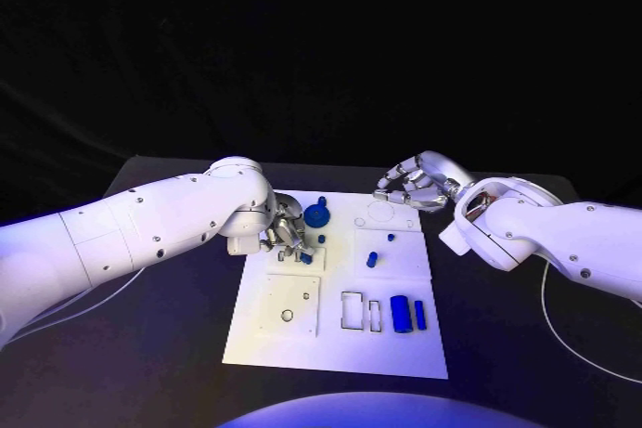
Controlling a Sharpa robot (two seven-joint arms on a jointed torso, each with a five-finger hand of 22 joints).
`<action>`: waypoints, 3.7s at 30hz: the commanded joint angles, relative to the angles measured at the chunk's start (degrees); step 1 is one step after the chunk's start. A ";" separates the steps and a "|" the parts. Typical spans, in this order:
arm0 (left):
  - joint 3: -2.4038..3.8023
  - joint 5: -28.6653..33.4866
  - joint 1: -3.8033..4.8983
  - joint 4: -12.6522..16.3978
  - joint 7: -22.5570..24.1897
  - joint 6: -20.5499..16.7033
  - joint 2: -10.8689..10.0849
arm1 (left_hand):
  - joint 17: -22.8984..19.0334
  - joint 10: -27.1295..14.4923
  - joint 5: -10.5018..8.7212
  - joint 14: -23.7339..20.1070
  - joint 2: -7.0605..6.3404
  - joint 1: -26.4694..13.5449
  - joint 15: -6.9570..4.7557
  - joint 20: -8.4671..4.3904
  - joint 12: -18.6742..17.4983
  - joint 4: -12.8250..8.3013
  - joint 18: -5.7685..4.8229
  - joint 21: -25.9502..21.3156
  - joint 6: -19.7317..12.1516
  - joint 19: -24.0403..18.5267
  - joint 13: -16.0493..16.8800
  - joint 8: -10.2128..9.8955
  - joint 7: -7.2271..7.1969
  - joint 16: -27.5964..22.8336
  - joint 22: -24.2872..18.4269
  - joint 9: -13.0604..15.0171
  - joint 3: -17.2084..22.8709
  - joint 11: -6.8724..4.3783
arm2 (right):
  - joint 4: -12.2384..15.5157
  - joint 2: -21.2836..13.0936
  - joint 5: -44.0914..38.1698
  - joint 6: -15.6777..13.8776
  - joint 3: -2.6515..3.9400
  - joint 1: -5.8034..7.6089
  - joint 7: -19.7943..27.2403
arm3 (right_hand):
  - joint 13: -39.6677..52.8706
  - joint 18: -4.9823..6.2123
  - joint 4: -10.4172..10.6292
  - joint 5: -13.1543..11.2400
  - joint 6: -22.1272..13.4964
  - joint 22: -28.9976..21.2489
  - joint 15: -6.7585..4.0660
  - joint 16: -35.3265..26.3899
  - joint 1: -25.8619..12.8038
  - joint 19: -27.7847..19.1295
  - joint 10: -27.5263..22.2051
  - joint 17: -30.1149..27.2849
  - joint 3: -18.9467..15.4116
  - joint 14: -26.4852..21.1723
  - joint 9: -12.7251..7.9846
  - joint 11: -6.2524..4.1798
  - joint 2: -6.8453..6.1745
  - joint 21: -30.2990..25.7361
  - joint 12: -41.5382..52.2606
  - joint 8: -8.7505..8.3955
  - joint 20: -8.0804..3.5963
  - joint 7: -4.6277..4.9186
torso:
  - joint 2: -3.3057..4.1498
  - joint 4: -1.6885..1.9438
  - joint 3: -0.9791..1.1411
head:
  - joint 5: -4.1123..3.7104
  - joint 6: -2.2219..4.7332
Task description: Assemble the parts on the task board
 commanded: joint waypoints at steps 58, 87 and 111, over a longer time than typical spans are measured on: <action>0.08 -8.41 -2.30 6.87 0.74 -9.27 -5.19 | 6.10 8.21 6.72 3.71 -8.36 -5.73 -1.73 -1.63 4.14 -12.55 -1.71 4.02 3.52 6.04 5.09 2.55 -1.53 2.15 7.43 7.20 20.05 -1.81 | -0.36 -0.19 -0.08 -0.37 -0.01 -0.49 0.65 | 0.07 0.76 -0.31 4.26 -0.87 8.03 -0.62 -0.35 -0.12 -0.49 -0.56 7.94 -1.25 4.32 -0.22 -0.14 -0.60 -0.67 -0.26 1.38 -0.09 0.04 | 0.06 0.00 0.03 | 0.41 0.03; 0.09 -8.95 -2.37 7.73 -0.08 -11.15 -5.54 | 6.91 8.95 8.50 3.98 -8.61 -6.21 -1.89 -1.78 4.77 -13.25 -1.92 4.42 3.97 6.79 6.02 2.61 -1.72 2.46 8.49 7.46 20.12 -2.00 | -0.64 0.05 1.86 -0.75 0.00 -0.67 0.81 | 0.03 0.79 -0.25 4.21 -0.88 7.97 -0.63 -0.37 0.03 -0.55 -0.58 7.90 -1.22 4.32 -0.23 -0.15 -0.49 -0.79 -0.27 1.45 -0.10 0.04 | 0.07 -0.01 -0.06 | 0.66 -0.01; 0.54 -8.95 -2.94 10.92 0.37 -16.86 -7.70 | 6.91 9.96 9.88 4.00 -9.20 -6.67 -2.19 -2.08 5.23 -13.98 -2.17 4.99 4.81 7.82 6.80 2.55 -2.00 2.42 9.81 7.74 20.68 -2.30 | -1.10 -0.22 1.61 -0.89 0.00 -0.72 0.88 | 0.08 0.77 -0.17 4.13 -0.88 8.01 -0.64 -0.35 0.13 -0.50 -0.53 7.97 -1.20 4.34 -0.24 -0.16 -0.36 -0.75 -0.22 1.55 -0.12 0.03 | -0.02 0.05 0.02 | 0.99 -0.21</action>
